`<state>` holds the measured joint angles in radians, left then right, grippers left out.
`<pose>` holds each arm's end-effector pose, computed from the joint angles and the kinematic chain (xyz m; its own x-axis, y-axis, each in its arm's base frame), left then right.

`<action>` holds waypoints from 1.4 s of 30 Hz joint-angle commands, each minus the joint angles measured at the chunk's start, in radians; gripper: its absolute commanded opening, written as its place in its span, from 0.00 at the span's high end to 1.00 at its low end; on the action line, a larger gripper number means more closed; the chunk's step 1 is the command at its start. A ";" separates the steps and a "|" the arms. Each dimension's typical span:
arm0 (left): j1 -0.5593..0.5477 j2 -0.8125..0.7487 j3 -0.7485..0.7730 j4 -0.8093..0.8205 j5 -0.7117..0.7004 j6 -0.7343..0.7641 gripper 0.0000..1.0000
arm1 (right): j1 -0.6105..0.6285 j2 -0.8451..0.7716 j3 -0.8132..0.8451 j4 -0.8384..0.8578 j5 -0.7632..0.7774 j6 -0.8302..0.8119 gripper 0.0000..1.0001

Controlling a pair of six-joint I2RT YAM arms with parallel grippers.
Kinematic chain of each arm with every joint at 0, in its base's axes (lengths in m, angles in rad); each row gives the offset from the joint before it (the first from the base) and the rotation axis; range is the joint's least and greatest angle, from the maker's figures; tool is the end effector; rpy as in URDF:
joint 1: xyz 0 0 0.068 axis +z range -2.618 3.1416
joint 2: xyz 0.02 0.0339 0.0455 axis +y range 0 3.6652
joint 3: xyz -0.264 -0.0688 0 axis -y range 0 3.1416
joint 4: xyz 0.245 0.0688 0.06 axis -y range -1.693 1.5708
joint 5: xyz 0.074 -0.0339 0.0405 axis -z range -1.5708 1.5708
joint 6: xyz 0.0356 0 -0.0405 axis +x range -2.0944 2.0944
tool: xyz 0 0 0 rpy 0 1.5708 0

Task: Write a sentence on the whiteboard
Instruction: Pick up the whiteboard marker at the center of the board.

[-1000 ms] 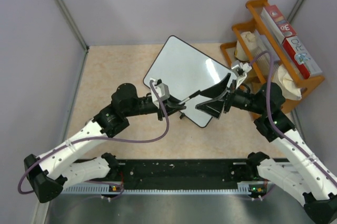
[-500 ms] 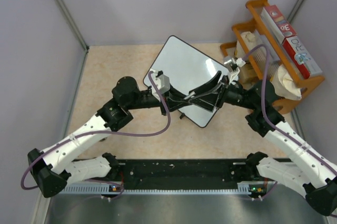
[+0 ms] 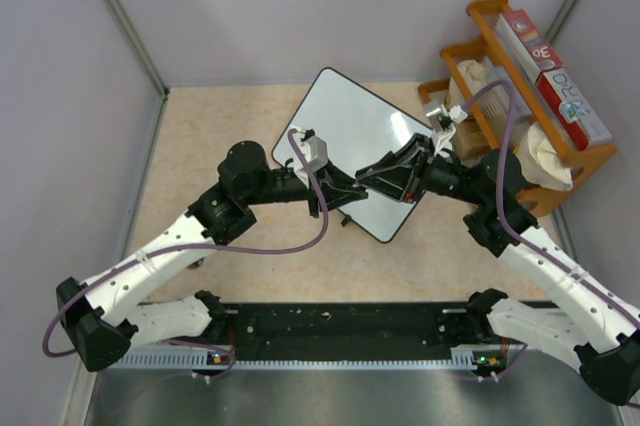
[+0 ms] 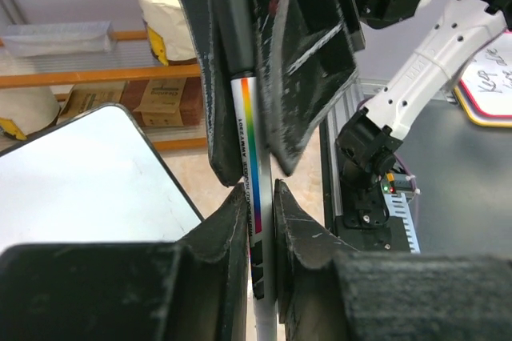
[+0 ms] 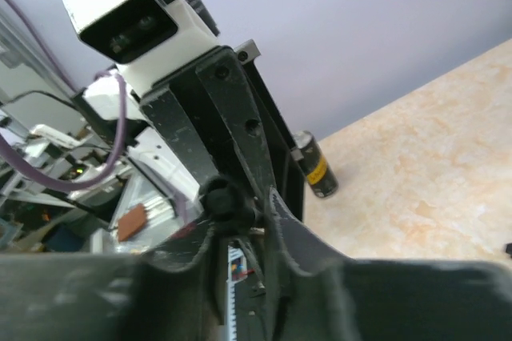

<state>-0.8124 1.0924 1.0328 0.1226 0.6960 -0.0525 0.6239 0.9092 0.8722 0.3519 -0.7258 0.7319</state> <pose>0.1538 -0.1955 0.3995 -0.0091 -0.0490 -0.9988 0.9981 0.0608 -0.0121 0.1490 0.1363 0.4039 -0.4473 0.2939 -0.8447 -0.8741 0.0564 0.4825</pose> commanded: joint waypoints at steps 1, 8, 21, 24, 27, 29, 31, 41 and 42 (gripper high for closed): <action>0.002 0.001 0.047 -0.004 0.017 -0.003 1.00 | 0.026 0.011 0.071 0.053 -0.017 -0.006 0.99; 0.002 -0.060 0.013 -0.064 -0.039 0.037 0.61 | 0.027 -0.032 0.068 -0.042 0.068 -0.065 1.00; 0.015 -0.081 -0.039 -0.107 -0.056 0.068 1.00 | 0.027 -0.055 0.056 -0.071 0.085 -0.088 1.00; 0.015 -0.084 -0.033 -0.106 -0.056 0.075 1.00 | 0.027 -0.067 0.050 -0.091 0.068 -0.120 0.82; 0.016 -0.097 -0.025 -0.116 -0.061 0.092 1.00 | 0.028 -0.085 0.045 -0.126 0.052 -0.149 0.10; 0.015 -0.098 -0.017 -0.120 -0.059 0.098 1.00 | 0.028 -0.092 0.045 -0.145 0.040 -0.155 0.01; 0.016 -0.100 -0.017 -0.120 -0.049 0.100 1.00 | 0.028 -0.087 0.045 -0.140 0.019 -0.146 0.01; 0.016 -0.095 -0.033 -0.105 0.002 0.072 1.00 | 0.030 -0.038 0.014 -0.013 -0.050 -0.058 0.33; 0.015 -0.094 -0.031 -0.101 0.003 0.068 1.00 | 0.028 -0.035 0.013 -0.016 -0.050 -0.060 0.34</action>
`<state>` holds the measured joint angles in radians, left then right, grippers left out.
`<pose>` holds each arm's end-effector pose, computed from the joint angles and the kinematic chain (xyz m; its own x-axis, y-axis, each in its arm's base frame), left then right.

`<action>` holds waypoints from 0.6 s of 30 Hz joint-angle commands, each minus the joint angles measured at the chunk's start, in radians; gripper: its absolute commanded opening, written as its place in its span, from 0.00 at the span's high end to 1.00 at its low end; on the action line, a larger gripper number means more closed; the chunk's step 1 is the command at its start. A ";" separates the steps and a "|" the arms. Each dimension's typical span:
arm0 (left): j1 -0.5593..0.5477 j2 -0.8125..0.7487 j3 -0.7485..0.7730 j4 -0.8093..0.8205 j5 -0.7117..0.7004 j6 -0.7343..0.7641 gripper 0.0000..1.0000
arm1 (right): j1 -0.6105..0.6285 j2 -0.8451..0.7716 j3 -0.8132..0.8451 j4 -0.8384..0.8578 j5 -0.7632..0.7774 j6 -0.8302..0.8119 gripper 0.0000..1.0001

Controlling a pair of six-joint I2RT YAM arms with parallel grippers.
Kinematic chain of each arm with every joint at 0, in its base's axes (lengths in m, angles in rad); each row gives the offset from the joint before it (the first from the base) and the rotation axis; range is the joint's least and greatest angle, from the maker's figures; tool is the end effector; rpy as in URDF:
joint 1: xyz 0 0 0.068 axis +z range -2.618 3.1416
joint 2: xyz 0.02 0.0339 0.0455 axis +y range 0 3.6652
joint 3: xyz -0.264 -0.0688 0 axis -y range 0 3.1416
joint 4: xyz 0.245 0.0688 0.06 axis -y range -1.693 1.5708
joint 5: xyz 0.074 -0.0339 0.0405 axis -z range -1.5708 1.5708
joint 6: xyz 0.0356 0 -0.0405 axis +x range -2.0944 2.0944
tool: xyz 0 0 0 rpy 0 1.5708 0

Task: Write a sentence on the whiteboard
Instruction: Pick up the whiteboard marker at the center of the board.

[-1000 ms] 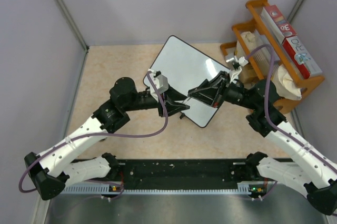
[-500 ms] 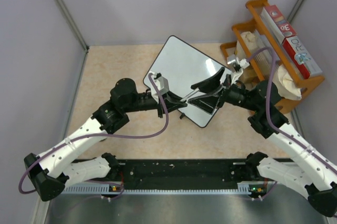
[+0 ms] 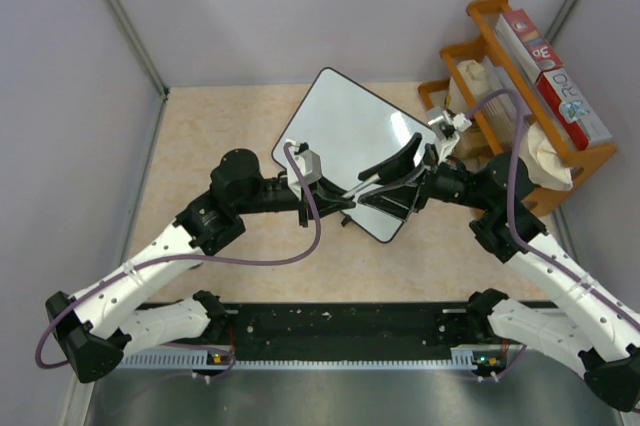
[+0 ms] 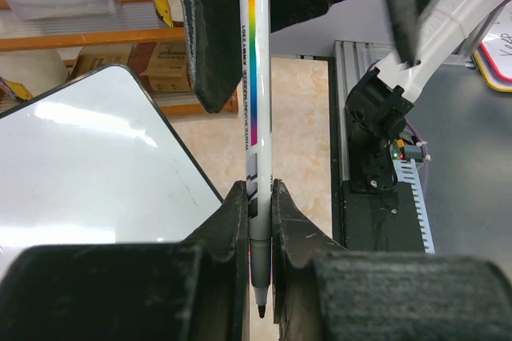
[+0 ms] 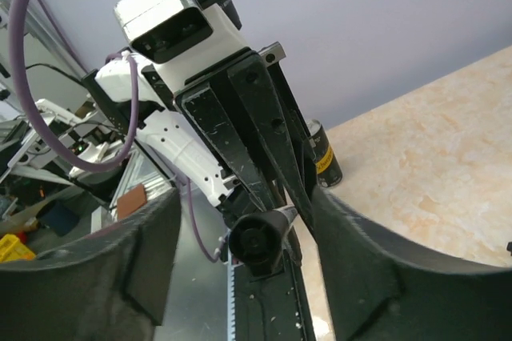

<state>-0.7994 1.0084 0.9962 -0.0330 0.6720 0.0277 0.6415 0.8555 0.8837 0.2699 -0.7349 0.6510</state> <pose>0.1422 -0.1780 0.3892 -0.0039 0.0351 -0.9994 0.9951 0.0988 -0.0005 0.1348 0.1305 0.4092 -0.3930 0.2676 -0.8797 -0.9042 0.0612 0.4226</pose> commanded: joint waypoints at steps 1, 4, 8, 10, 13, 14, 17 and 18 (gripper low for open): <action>0.003 -0.008 0.002 0.061 0.029 -0.014 1.00 | 0.012 0.022 -0.002 0.066 -0.041 0.019 0.39; 0.003 -0.005 0.004 0.067 0.034 -0.020 1.00 | 0.017 0.031 -0.011 0.065 -0.044 0.019 0.42; 0.002 -0.004 0.005 0.070 0.032 -0.017 1.00 | 0.024 0.030 -0.026 0.061 -0.026 0.016 0.47; 0.003 -0.002 0.002 0.070 0.035 -0.018 1.00 | 0.024 0.031 -0.032 0.063 -0.023 0.022 0.55; 0.003 0.001 0.001 0.070 0.043 -0.022 1.00 | 0.024 0.030 -0.034 0.061 -0.015 0.022 0.60; 0.003 0.001 0.001 0.070 0.044 -0.023 1.00 | 0.024 0.030 -0.032 0.055 -0.006 0.021 0.63; 0.002 0.001 0.001 0.070 0.044 -0.022 1.00 | 0.024 0.028 -0.031 0.051 0.008 0.021 0.67; 0.002 0.002 -0.001 0.070 0.046 -0.025 1.00 | 0.024 0.027 -0.031 0.049 0.009 0.022 0.67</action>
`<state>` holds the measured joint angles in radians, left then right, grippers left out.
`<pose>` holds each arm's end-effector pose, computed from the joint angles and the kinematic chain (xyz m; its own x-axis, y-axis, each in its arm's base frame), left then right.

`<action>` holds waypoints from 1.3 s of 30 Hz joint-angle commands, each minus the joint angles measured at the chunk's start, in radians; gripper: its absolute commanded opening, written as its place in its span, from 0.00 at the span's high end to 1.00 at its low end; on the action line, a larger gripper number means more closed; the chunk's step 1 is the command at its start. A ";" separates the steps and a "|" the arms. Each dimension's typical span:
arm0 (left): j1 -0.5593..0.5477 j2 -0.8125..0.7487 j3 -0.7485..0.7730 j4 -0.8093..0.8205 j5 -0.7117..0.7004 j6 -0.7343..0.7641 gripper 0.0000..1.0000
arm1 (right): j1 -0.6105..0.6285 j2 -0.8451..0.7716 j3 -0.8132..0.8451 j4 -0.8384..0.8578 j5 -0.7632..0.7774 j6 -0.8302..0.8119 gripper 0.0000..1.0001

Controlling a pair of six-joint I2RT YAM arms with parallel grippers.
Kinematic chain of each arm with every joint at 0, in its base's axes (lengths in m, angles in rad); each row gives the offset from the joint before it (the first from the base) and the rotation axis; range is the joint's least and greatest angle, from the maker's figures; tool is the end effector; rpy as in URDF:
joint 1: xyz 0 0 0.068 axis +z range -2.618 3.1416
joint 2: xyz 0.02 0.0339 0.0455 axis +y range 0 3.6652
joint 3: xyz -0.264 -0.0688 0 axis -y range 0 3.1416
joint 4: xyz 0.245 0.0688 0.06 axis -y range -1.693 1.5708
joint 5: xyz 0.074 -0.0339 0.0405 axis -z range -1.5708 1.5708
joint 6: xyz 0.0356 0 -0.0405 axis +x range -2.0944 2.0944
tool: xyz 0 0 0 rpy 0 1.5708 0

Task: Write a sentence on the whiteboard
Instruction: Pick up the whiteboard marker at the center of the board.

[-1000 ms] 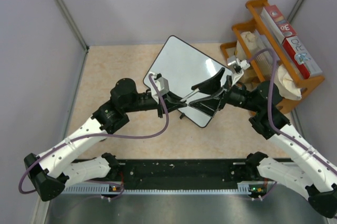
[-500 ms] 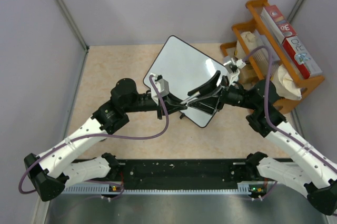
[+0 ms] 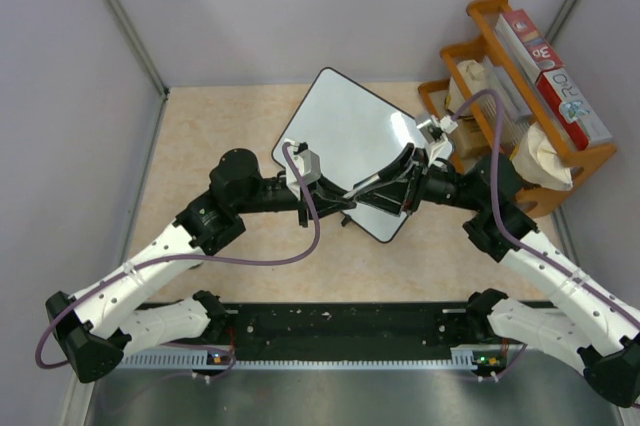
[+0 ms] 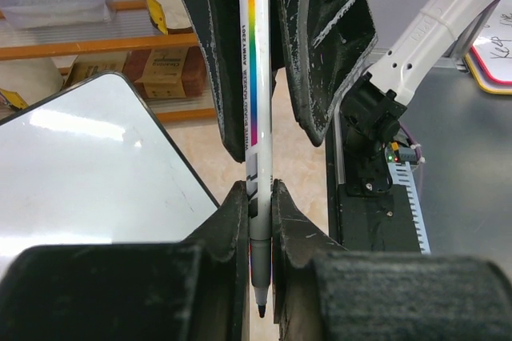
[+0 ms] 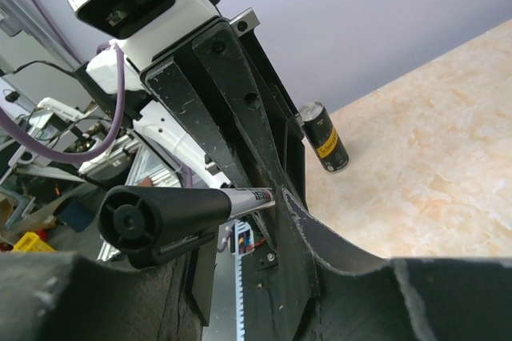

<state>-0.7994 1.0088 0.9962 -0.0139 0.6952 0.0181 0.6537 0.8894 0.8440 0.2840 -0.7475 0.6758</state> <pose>0.1415 -0.1782 0.3911 -0.0004 0.0204 -0.9998 0.9971 0.0759 0.0011 0.1428 0.1399 0.3910 -0.4606 0.2250 -0.8586 -0.8744 0.0509 0.4824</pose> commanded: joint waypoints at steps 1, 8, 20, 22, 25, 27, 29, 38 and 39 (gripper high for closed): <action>0.003 0.002 -0.001 0.051 0.024 -0.012 1.00 | 0.012 -0.006 0.009 0.038 0.023 -0.002 0.67; 0.003 0.005 -0.004 0.043 0.035 -0.014 1.00 | 0.012 -0.012 0.020 0.024 0.045 -0.004 0.62; 0.003 0.005 -0.007 0.031 0.046 -0.014 1.00 | 0.012 -0.023 0.024 -0.013 0.102 -0.019 0.60; 0.002 0.005 -0.008 0.029 0.046 -0.014 1.00 | 0.011 -0.018 0.024 -0.012 0.100 -0.016 0.60; 0.003 0.007 -0.008 0.031 0.056 -0.017 1.00 | 0.009 -0.015 0.023 -0.005 0.103 -0.007 0.58; 0.003 0.007 -0.008 0.031 0.059 -0.015 1.00 | 0.012 -0.012 0.026 -0.003 0.100 -0.005 0.55; 0.002 0.008 -0.010 0.029 0.069 -0.017 1.00 | 0.012 -0.009 0.026 -0.002 0.102 -0.001 0.54; 0.002 0.001 -0.013 0.022 0.069 -0.017 1.00 | 0.012 -0.012 0.018 0.029 0.089 0.007 0.53; 0.000 0.001 -0.013 0.022 0.072 -0.017 1.00 | 0.012 -0.010 0.017 0.038 0.088 0.011 0.57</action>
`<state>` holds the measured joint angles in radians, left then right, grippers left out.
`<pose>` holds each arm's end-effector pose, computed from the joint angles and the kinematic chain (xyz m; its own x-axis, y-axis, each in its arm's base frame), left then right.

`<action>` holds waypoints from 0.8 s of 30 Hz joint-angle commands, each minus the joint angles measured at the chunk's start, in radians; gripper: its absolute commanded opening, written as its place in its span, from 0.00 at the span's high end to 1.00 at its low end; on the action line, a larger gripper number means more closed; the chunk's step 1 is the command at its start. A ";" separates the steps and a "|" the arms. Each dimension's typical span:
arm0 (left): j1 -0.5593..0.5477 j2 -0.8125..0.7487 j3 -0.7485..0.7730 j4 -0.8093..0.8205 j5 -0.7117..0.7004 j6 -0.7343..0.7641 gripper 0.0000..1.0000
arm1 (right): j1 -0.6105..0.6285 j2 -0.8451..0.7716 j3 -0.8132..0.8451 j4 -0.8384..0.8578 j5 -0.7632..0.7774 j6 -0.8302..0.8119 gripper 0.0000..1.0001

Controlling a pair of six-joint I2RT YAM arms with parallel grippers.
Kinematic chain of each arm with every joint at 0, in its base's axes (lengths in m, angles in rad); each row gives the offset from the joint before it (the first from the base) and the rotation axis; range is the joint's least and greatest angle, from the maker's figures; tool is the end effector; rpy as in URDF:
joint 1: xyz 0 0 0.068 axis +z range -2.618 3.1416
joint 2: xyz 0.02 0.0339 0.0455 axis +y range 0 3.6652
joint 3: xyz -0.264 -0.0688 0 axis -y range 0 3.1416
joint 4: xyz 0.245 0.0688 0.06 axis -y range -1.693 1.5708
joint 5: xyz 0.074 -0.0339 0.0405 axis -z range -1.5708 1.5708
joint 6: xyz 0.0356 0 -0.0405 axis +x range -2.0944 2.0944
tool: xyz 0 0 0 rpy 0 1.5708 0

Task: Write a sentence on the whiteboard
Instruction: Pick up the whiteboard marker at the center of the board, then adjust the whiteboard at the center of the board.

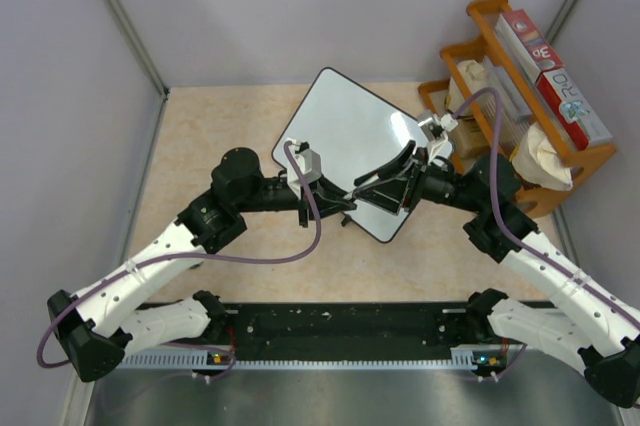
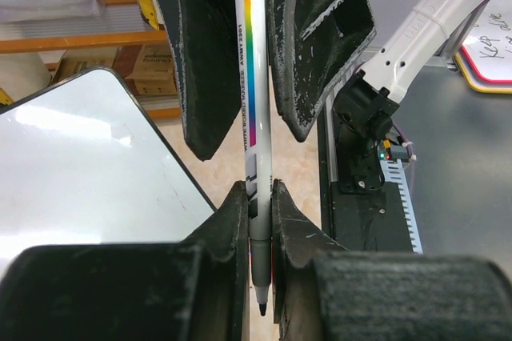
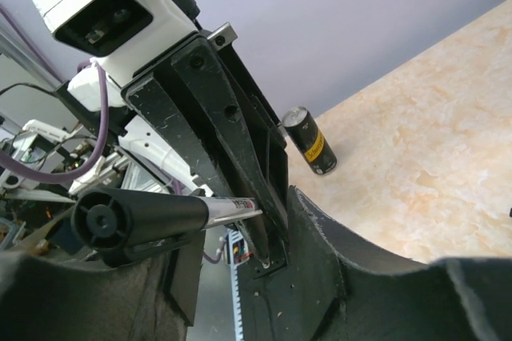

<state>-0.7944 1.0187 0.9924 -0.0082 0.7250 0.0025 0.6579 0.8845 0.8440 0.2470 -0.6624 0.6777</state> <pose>0.1434 -0.1796 0.3883 -0.0217 0.0247 -0.9995 0.9985 0.0516 -0.0204 0.1447 0.1395 0.3887 -0.4746 0.2581 -0.8415 -0.8484 0.1207 0.5154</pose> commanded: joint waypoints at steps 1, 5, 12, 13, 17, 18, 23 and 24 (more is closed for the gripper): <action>-0.005 -0.008 -0.009 0.016 0.044 -0.001 1.00 | 0.008 -0.007 0.014 0.081 0.001 0.013 0.60; -0.005 -0.002 -0.009 0.016 0.056 -0.001 1.00 | 0.008 -0.001 0.009 0.103 -0.013 0.032 0.86; -0.003 -0.003 -0.012 0.013 0.041 0.001 0.94 | 0.006 -0.007 0.001 0.078 0.003 0.019 1.00; -0.003 -0.005 -0.012 0.011 0.028 -0.001 0.72 | 0.006 -0.012 0.000 0.068 0.021 0.011 1.00; -0.002 -0.026 0.004 -0.062 -0.079 -0.001 0.01 | 0.008 -0.031 -0.002 -0.026 0.107 -0.039 1.00; 0.001 -0.022 0.018 -0.087 -0.102 -0.001 0.01 | 0.008 -0.036 -0.005 -0.043 0.130 -0.044 1.00; 0.092 0.024 0.106 -0.228 -0.164 -0.174 0.01 | 0.008 -0.067 -0.039 -0.167 0.319 -0.061 1.00; 0.113 0.053 0.114 -0.249 -0.165 -0.205 0.01 | 0.006 -0.070 -0.043 -0.187 0.348 -0.061 1.00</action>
<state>-0.7547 1.0275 1.0195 -0.1612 0.6228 -0.0624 0.6590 0.8486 0.8219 0.1459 -0.4828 0.6392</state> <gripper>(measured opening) 0.987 0.080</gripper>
